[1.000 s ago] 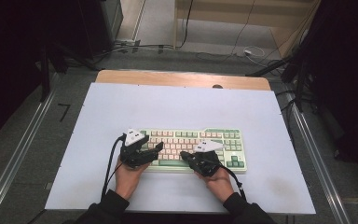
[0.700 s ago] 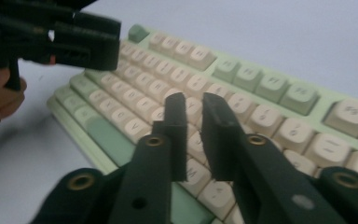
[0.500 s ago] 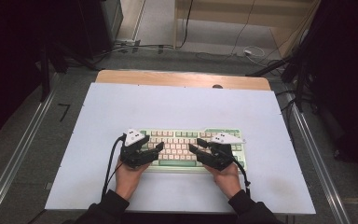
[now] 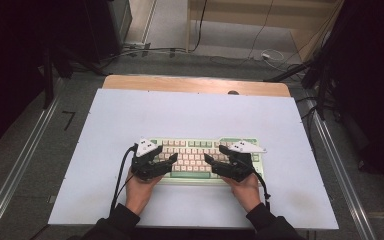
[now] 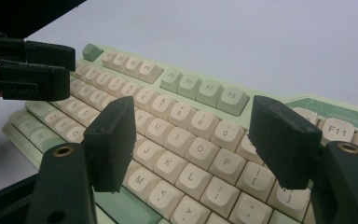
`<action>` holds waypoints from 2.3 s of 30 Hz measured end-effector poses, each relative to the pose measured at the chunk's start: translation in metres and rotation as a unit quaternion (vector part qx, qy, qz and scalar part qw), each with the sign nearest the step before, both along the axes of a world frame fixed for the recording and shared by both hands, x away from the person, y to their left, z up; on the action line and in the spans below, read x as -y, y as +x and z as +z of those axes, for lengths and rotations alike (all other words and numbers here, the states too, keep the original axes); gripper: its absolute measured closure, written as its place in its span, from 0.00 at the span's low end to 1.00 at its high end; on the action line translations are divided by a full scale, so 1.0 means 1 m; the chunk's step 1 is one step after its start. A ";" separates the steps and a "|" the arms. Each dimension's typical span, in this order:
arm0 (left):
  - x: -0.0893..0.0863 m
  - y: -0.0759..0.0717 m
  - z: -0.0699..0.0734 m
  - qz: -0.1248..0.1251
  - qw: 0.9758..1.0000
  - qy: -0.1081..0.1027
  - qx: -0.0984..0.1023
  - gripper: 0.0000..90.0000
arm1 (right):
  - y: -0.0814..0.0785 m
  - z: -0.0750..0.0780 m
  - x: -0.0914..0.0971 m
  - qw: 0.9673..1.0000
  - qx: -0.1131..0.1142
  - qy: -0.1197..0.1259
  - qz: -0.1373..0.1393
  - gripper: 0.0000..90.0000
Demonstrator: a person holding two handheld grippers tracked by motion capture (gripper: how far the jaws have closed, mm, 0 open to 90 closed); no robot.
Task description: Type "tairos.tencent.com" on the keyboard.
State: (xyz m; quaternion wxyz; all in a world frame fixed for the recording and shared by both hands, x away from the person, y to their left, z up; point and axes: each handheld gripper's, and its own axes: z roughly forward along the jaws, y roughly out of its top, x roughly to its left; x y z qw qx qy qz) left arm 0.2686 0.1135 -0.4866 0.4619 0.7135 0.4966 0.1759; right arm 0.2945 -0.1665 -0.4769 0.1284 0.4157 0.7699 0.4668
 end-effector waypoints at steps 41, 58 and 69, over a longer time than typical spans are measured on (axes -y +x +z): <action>0.024 0.019 -0.003 -0.052 0.998 -0.009 -0.038 1.00 | 0.000 0.000 0.001 1.000 -0.004 -0.002 0.002 0.34; 0.039 0.027 -0.008 -0.066 0.996 0.016 -0.063 1.00 | 0.000 0.000 0.000 1.000 -0.005 -0.005 0.005 0.34; 0.016 0.015 0.015 -0.046 0.999 -0.020 -0.009 0.76 | 0.000 0.001 0.004 1.000 -0.005 0.000 0.000 0.34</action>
